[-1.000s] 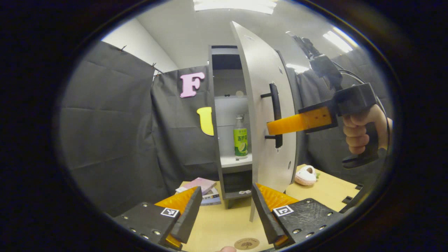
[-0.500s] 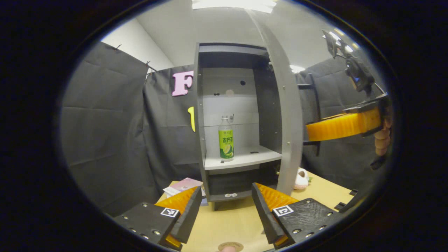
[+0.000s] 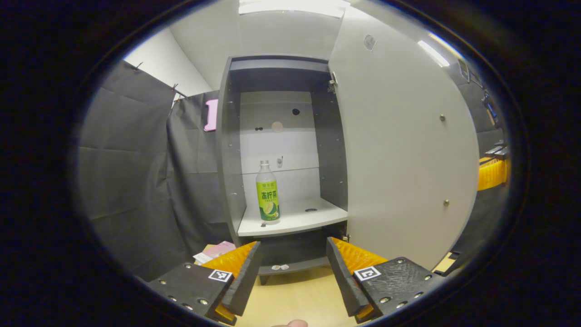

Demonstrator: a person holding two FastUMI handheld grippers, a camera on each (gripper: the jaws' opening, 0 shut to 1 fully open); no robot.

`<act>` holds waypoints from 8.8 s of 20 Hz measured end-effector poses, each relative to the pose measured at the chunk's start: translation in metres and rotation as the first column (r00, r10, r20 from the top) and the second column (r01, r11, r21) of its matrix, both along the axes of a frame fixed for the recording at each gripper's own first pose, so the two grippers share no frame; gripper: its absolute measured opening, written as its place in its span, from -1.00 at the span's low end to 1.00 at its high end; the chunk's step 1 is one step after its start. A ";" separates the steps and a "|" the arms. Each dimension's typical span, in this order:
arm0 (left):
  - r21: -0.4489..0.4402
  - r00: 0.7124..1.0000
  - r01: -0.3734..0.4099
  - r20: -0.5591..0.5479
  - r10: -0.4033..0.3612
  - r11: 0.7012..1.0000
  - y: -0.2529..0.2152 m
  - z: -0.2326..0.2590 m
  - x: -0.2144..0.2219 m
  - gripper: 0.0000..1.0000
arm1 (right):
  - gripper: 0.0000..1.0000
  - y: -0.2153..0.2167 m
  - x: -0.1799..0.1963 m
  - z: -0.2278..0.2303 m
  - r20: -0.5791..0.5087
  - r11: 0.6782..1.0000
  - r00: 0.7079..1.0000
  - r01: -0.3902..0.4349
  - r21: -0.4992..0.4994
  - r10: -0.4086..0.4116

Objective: Open the cabinet door with the right hand, grasp the bottle in the cabinet with the left hand and place it on the coaster, then close the cabinet door with the right hand.

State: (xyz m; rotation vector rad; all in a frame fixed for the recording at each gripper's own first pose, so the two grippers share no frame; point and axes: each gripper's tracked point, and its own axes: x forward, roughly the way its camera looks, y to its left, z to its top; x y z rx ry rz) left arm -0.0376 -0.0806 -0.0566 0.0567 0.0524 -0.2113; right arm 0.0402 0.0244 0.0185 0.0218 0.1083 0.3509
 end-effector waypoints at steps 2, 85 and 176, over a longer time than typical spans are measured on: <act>-0.016 1.000 0.014 -0.007 -0.014 1.000 -0.015 0.000 0.012 0.63 | -0.74 -0.014 0.001 -0.002 0.004 0.998 0.998 0.064 0.005 -0.064; 0.138 0.928 -0.343 0.203 0.312 0.929 0.061 -0.214 -0.084 0.31 | 0.90 -0.215 0.078 -0.212 -0.048 0.766 0.775 0.611 -0.202 -0.630; 0.001 0.968 -0.240 0.083 0.239 0.971 0.182 0.054 0.002 0.59 | 0.87 0.080 0.099 -0.001 0.052 0.958 0.960 0.270 0.099 -0.276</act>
